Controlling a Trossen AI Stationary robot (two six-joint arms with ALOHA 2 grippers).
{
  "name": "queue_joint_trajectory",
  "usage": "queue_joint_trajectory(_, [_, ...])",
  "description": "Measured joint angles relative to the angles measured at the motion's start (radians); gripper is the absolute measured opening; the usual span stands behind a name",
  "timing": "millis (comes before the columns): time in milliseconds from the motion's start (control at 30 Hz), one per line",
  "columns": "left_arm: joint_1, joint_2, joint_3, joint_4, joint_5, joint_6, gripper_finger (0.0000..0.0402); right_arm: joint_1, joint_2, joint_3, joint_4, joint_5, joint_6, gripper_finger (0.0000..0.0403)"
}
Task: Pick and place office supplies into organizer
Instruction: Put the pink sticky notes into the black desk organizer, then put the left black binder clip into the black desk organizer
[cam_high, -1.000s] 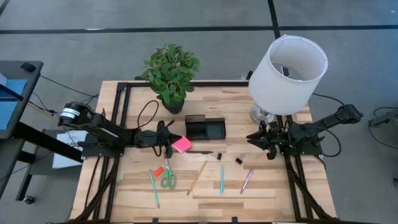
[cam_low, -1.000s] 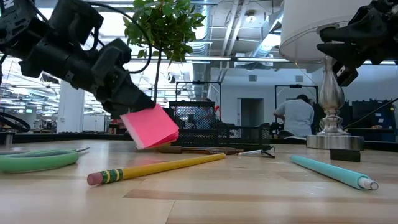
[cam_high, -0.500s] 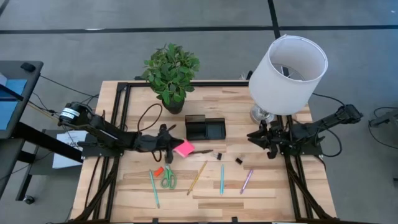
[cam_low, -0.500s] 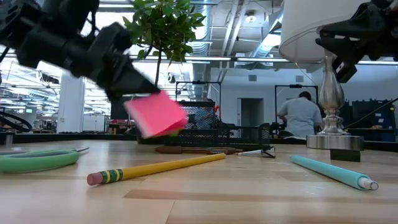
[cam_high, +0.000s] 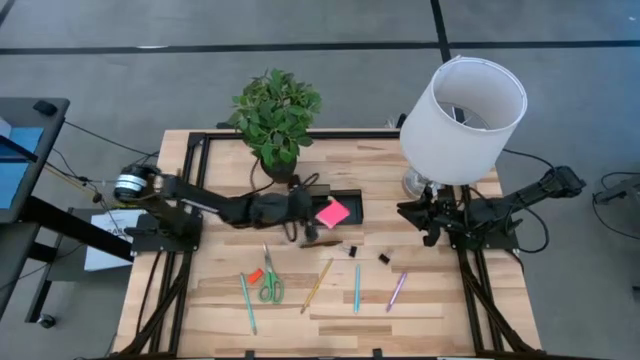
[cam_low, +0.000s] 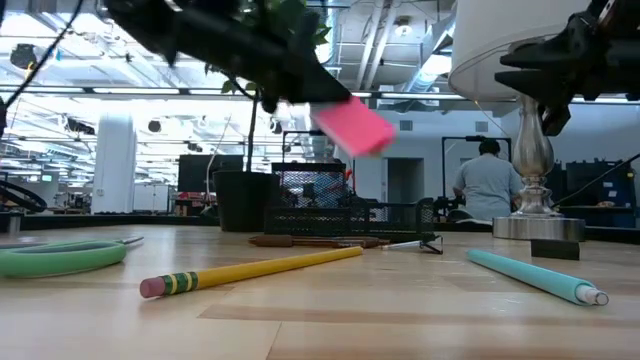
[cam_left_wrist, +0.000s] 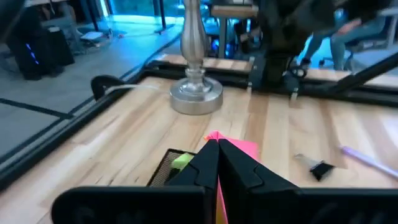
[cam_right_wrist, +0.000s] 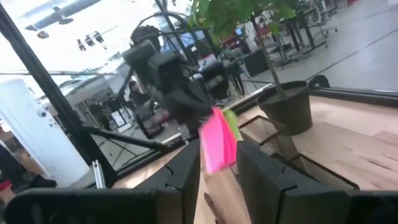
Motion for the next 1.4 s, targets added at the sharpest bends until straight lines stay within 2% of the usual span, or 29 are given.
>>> queue_joint_trajectory(67, [0.015, 0.074, 0.047, 0.000, 0.010, 0.002, 0.0000, 0.000, 0.000, 0.000, 0.001, 0.000, 0.000, 0.0098])
queue_joint_trajectory(167, [0.035, 0.157, 0.106, -0.014, -0.029, 0.016, 0.0000, 0.000, -0.001, 0.000, 0.000, -0.002, 0.000, 0.0098])
queue_joint_trajectory(300, [0.058, 0.217, 0.162, -0.018, -0.059, 0.017, 0.0000, 0.000, -0.001, 0.000, -0.001, -0.009, 0.000, 0.0098])
queue_joint_trajectory(567, [0.086, 0.227, 0.202, -0.022, -0.061, -0.017, 0.0000, 0.000, -0.001, 0.000, -0.001, -0.010, 0.000, 0.0098])
queue_joint_trajectory(667, [0.100, 0.229, 0.202, -0.092, -0.010, -0.060, 0.0000, 0.000, -0.001, 0.000, -0.001, -0.010, 0.000, 0.0098])
queue_joint_trajectory(767, [0.109, 0.247, 0.199, -0.144, -0.004, -0.091, 0.0005, 0.000, -0.001, 0.000, -0.004, -0.013, 0.000, 0.0098])
queue_joint_trajectory(933, [0.110, 0.261, 0.202, -0.095, -0.009, -0.086, 0.0032, 0.001, -0.001, 0.000, -0.004, -0.014, 0.000, 0.0098])
queue_joint_trajectory(1267, [0.099, 0.262, 0.202, -0.049, -0.008, -0.054, 0.0116, 0.003, -0.001, 0.000, -0.012, -0.044, 0.002, 0.0098])
queue_joint_trajectory(1400, [0.073, 0.239, 0.225, -0.039, 0.063, 0.033, 0.0127, 0.003, 0.028, 0.000, -0.008, -0.107, 0.080, 0.0098])
